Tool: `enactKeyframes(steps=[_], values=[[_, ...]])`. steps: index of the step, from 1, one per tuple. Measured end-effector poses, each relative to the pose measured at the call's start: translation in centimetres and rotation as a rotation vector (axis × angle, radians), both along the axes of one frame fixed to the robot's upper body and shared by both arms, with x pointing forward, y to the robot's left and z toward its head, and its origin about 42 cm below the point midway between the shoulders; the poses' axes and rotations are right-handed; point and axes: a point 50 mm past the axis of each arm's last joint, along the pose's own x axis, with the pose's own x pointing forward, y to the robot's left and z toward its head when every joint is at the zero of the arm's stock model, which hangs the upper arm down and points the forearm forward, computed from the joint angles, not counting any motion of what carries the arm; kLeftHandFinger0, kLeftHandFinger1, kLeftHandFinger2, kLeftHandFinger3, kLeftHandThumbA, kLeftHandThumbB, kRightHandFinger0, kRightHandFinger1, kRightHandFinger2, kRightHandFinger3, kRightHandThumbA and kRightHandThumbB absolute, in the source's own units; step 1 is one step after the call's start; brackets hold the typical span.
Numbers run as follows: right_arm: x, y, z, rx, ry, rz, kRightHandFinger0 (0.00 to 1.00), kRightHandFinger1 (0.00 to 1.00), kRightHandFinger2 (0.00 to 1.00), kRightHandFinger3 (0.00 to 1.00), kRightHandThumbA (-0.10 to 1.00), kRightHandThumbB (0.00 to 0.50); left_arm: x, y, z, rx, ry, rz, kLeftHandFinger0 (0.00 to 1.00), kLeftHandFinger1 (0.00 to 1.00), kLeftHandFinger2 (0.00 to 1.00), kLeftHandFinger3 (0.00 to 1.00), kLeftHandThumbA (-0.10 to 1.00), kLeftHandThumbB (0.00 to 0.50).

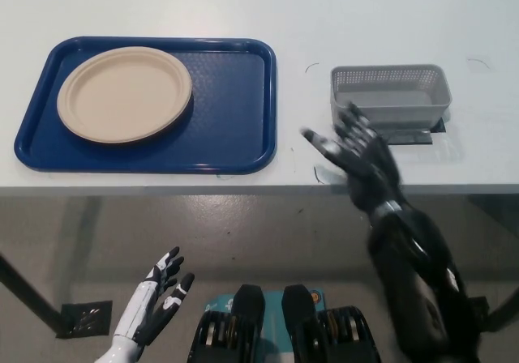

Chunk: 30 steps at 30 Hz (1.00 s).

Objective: Use the right hand to pick up a plate from a leveled surface and place it into a tray on the left side

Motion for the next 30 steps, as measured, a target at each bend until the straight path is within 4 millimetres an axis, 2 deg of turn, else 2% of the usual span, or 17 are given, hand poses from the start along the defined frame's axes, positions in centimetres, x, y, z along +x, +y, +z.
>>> enactKeyframes(steps=[2,4,6,8,9,10,11,12,13,14,15,16,18,19,21,26,30], values=[[-2.5,-2.2,-1.4,-0.021,-0.003,-0.044,1.00,1.00,1.00,1.00,1.00,0.402,0.0,0.0,-0.1,0.000,0.003,0.000,1.00,1.00,1.00,1.00,0.80,0.233],[-5.1,-4.0,-2.7,-0.040,-0.003,-0.084,1.00,1.00,1.00,1.00,1.00,0.375,0.0,0.0,-0.1,0.000,0.005,0.001,1.00,1.00,1.00,1.00,0.80,0.244],[-8.2,-5.6,-4.2,-0.065,0.014,-0.122,1.00,1.00,1.00,1.00,1.00,0.281,-0.1,0.0,-0.2,0.000,0.009,0.001,1.00,1.00,1.00,1.00,0.81,0.241],[-11.2,-6.9,-5.1,-0.095,0.016,-0.154,1.00,1.00,1.00,1.00,1.00,0.326,-0.1,0.0,-0.3,0.000,0.012,0.002,1.00,1.00,1.00,1.00,0.81,0.233],[-13.2,-7.6,-5.6,-0.115,0.018,-0.173,1.00,1.00,1.00,1.00,1.00,0.371,-0.1,0.0,-0.4,0.001,0.016,0.002,1.00,1.00,1.00,1.00,0.81,0.229],[-14.4,-8.0,-5.9,-0.130,0.021,-0.184,1.00,1.00,1.00,1.00,1.00,0.378,-0.1,0.1,-0.5,0.001,0.020,0.003,1.00,1.00,1.00,1.00,0.80,0.222],[-16.1,-8.6,-6.5,-0.151,0.032,-0.197,1.00,1.00,1.00,1.00,1.00,0.377,-0.2,0.1,-0.6,0.001,0.025,0.003,1.00,1.00,1.00,1.00,0.80,0.220],[-17.0,-8.8,-6.6,-0.164,0.031,-0.204,1.00,1.00,1.00,1.00,1.00,0.330,-0.2,0.1,-0.7,0.001,0.028,0.004,1.00,1.00,1.00,1.00,0.79,0.211],[-18.4,-9.3,-7.0,-0.185,0.041,-0.213,1.00,1.00,1.00,1.00,1.00,0.244,-0.2,0.1,-0.8,0.002,0.032,0.005,1.00,1.00,1.00,1.00,0.78,0.206],[-19.5,-9.6,-7.3,-0.203,0.045,-0.219,1.00,1.00,1.00,1.00,1.00,0.253,-0.3,0.1,-0.9,0.002,0.035,0.005,1.00,1.00,1.00,1.00,0.78,0.208],[-20.3,-9.8,-7.6,-0.219,0.052,-0.222,1.00,1.00,1.00,1.00,1.00,0.293,-0.3,0.1,-1.0,0.002,0.037,0.005,1.00,1.00,1.00,1.00,0.78,0.199],[-20.9,-9.9,-7.8,-0.234,0.051,-0.225,1.00,1.00,1.00,1.00,1.00,0.294,-0.3,0.1,-1.0,0.002,0.039,0.006,1.00,1.00,1.00,1.00,0.79,0.198],[-21.9,-10.1,-8.1,-0.263,0.053,-0.222,1.00,1.00,1.00,1.00,1.00,0.262,-0.3,0.1,-1.1,0.002,0.043,0.006,1.00,1.00,1.00,1.00,0.80,0.223],[-22.2,-10.1,-8.3,-0.282,0.048,-0.217,1.00,1.00,1.00,1.00,1.00,0.281,-0.4,0.2,-1.2,0.003,0.047,0.006,1.00,1.00,1.00,1.00,0.80,0.220],[-22.4,-10.0,-8.8,-0.308,0.043,-0.205,1.00,1.00,1.00,1.00,1.00,0.284,-0.4,0.2,-1.4,0.003,0.052,0.007,1.00,1.00,1.00,1.00,0.80,0.214],[-21.4,-9.2,-11.2,-0.384,0.049,-0.149,1.00,1.00,1.00,1.00,1.00,0.347,-0.6,0.2,-1.7,0.005,0.064,0.009,1.00,1.00,1.00,1.00,0.80,0.211],[-20.2,-8.7,-13.1,-0.447,0.055,-0.101,1.00,1.00,1.00,1.00,1.00,0.311,-0.6,0.2,-1.7,0.007,0.065,0.008,1.00,1.00,1.00,1.00,0.80,0.225]])
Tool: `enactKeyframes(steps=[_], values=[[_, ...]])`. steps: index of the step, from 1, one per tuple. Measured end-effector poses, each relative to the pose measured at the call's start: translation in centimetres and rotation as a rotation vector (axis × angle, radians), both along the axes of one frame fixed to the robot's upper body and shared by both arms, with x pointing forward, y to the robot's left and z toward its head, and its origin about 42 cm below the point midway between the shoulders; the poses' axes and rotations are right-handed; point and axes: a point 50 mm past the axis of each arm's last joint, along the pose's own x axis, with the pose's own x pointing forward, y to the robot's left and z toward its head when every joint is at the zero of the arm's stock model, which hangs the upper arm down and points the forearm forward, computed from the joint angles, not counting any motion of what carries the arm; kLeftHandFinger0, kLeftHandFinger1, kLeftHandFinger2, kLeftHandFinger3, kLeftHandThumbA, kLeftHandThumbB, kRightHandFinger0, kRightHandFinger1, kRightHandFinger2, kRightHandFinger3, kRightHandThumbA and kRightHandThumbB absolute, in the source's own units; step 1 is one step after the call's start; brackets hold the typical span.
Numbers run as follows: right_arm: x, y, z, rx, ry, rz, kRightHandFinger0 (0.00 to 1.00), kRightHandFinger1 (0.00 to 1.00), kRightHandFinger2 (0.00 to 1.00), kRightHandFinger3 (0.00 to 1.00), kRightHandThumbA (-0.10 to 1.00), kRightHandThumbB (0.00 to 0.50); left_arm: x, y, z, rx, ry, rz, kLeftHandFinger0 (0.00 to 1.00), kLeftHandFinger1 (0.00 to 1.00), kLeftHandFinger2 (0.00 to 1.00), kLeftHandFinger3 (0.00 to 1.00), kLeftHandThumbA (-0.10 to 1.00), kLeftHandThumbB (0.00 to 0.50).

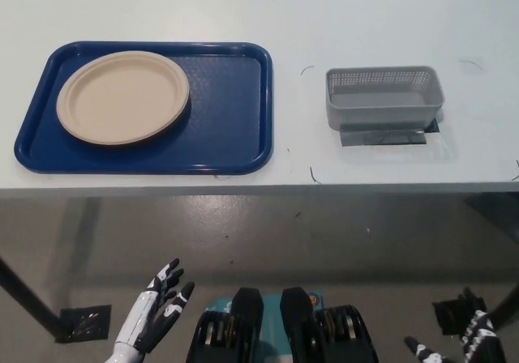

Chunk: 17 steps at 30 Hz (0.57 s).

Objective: Use the right hand to pick up a plate from a leveled surface and place it into a tray on the left side

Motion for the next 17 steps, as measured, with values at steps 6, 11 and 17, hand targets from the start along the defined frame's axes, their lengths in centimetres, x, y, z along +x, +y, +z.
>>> enactKeyframes(steps=[6,11,17], values=[[1.0,0.3,-2.1,-0.085,0.004,0.062,1.00,1.00,1.00,1.00,1.00,0.307,0.0,-0.1,0.0,0.007,-0.002,-0.007,1.00,1.00,1.00,1.00,0.77,0.233],[0.5,0.1,-2.8,-0.149,-0.022,0.104,1.00,1.00,1.00,1.00,1.00,0.329,-0.3,-0.7,0.3,0.021,-0.009,-0.029,1.00,1.00,1.00,1.00,0.26,0.213],[0.2,-0.3,-2.7,-0.213,-0.075,0.151,1.00,1.00,1.00,1.00,1.00,0.325,-0.2,-1.6,1.0,0.040,-0.015,-0.062,1.00,1.00,1.00,1.00,0.06,0.213]])
